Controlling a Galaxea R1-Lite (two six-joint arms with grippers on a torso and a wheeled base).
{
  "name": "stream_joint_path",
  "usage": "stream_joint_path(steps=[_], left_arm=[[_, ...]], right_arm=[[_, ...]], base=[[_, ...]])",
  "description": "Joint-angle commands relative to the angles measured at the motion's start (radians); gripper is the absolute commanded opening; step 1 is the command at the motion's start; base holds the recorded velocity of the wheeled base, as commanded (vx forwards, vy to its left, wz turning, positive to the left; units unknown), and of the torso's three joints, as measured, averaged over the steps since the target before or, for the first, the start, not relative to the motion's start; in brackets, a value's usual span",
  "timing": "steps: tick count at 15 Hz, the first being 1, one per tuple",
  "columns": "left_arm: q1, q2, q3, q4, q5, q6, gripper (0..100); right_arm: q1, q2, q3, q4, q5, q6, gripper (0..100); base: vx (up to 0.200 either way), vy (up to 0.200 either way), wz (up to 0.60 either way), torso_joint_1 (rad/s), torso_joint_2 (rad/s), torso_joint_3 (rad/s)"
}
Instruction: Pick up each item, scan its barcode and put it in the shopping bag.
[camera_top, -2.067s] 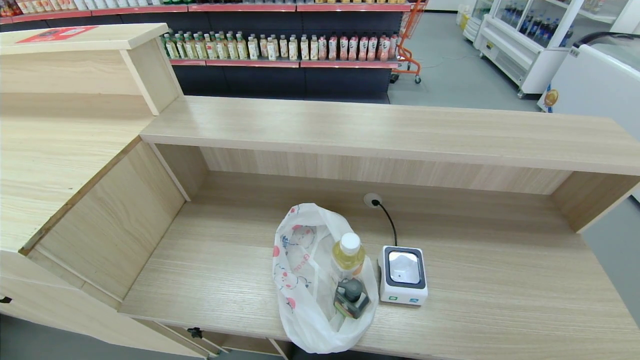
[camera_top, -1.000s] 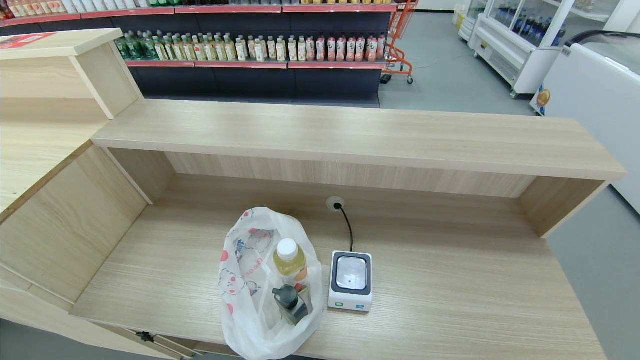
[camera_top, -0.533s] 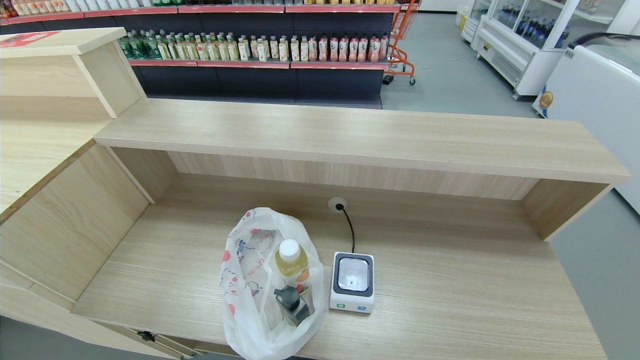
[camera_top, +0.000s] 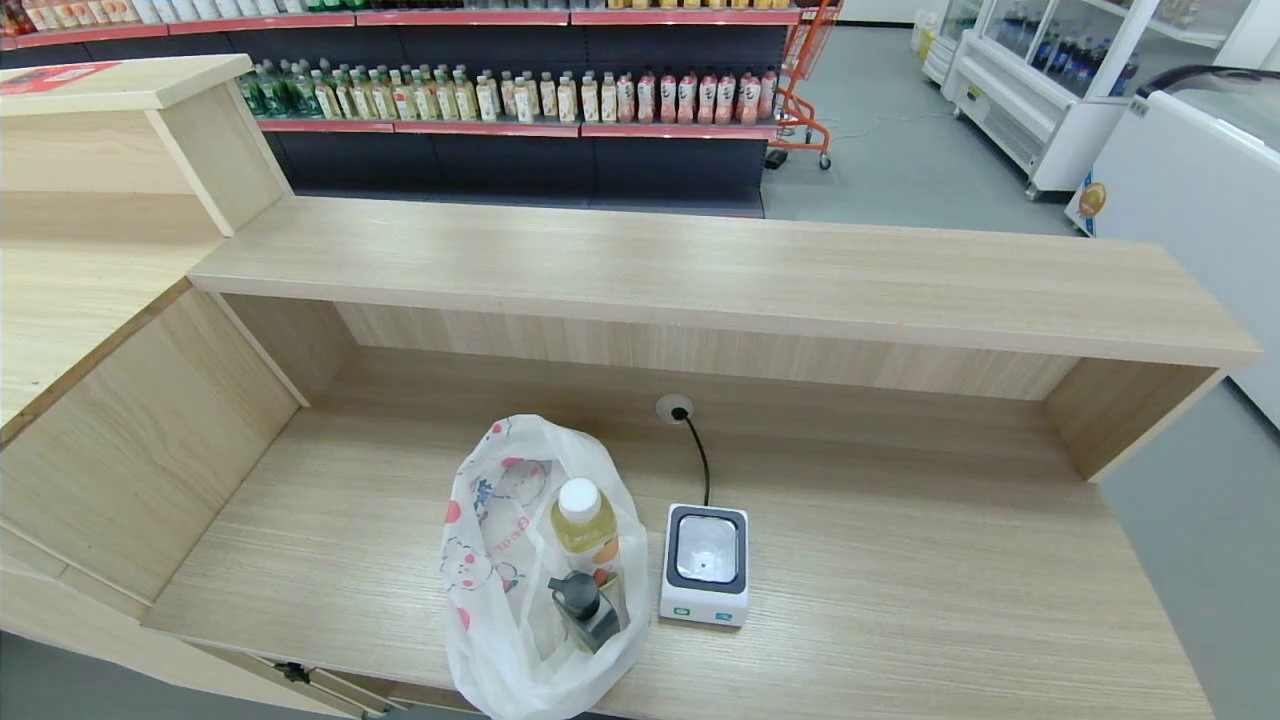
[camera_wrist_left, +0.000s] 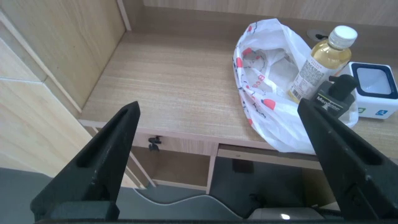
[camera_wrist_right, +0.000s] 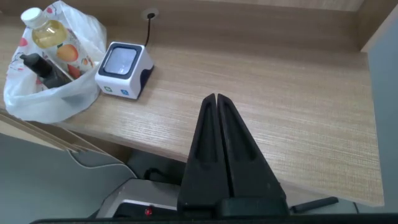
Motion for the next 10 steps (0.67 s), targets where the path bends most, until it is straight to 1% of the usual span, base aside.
stream_joint_path(steps=[1, 10], left_arm=[[0.0, 0.002, 0.0, 0.0, 0.0, -0.001, 100], [0.0, 0.002, 0.0, 0.0, 0.0, -0.001, 100]], right_arm=[[0.0, 0.003, 0.0, 0.0, 0.0, 0.0, 0], [0.0, 0.003, 0.0, 0.0, 0.0, -0.005, 0]], base=[[0.0, 0.0, 0.0, 0.0, 0.0, 0.0], [0.0, 0.0, 0.0, 0.0, 0.0, 0.0]])
